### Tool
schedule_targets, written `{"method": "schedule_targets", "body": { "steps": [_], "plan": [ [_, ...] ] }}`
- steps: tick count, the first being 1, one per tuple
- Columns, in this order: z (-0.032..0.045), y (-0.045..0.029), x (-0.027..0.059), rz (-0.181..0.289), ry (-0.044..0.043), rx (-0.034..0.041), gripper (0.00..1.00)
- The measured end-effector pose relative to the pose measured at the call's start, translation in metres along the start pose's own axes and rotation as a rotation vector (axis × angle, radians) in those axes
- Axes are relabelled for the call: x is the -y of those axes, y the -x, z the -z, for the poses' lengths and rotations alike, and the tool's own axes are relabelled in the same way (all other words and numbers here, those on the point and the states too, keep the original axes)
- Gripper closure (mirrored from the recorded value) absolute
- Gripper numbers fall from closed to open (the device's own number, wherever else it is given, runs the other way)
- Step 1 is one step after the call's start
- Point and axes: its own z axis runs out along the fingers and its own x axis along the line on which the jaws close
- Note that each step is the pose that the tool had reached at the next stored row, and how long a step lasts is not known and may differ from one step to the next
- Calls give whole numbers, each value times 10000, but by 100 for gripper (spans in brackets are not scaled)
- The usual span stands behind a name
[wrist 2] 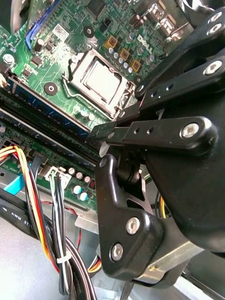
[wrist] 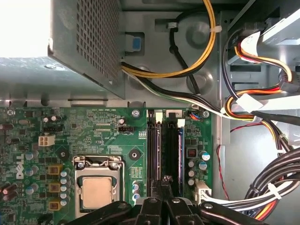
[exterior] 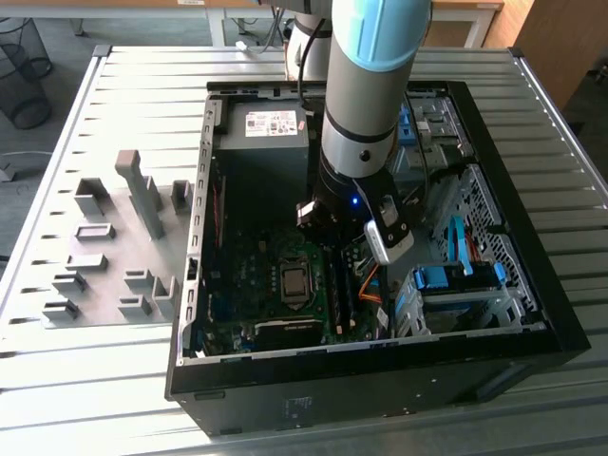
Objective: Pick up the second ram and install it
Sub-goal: 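Press down the second ram until it locks into place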
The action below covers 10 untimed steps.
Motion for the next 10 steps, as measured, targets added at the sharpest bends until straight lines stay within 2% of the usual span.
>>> {"method": "schedule_targets", "body": {
  "steps": [5, 10],
  "plan": [
    [-31, 0, 1, 0, -1, -1, 90],
    [-45, 0, 1, 0, 46, -2, 90]
  ]
}}
